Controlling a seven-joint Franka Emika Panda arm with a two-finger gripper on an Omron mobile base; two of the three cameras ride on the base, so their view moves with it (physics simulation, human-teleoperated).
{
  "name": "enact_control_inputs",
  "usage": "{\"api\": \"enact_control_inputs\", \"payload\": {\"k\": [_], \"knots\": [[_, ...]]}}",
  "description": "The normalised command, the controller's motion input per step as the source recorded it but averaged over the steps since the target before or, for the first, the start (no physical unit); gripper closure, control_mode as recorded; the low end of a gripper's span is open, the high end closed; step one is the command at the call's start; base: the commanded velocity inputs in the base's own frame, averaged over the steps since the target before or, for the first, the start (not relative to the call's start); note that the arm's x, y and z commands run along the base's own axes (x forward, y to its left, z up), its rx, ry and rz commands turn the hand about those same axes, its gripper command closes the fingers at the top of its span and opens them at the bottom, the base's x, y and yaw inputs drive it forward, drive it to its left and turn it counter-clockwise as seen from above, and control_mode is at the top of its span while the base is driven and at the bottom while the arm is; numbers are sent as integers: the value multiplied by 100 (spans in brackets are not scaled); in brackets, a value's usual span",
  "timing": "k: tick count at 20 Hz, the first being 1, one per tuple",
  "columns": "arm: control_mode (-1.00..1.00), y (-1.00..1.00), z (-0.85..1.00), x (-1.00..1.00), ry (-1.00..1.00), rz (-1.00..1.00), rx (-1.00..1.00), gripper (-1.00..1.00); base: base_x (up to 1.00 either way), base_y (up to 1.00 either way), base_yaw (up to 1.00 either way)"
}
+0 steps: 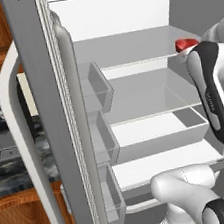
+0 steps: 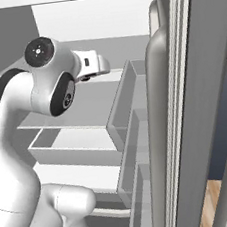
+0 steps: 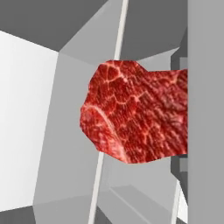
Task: Gather the eggplant and carrot from the fridge and place them on a tray on the dining counter. Then gather the steak and chicken drumstick from the fridge and place them on the other tray.
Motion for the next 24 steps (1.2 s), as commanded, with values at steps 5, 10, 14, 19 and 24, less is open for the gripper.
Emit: {"api": "enact_control_inputs", "payload": {"k": [5,10,14,19,24], "knots": [[-100,25,0,-79,0,0,-6,100,0,0,0],[-100,18,-4,-82,0,0,-4,100,0,0,0],[-100,8,-7,-65,-3,0,-2,100,0,0,0],[-100,2,-9,-19,2,0,-1,100,0,0,0],[100,0,0,-3,0,0,0,100,-11,0,0]]}}
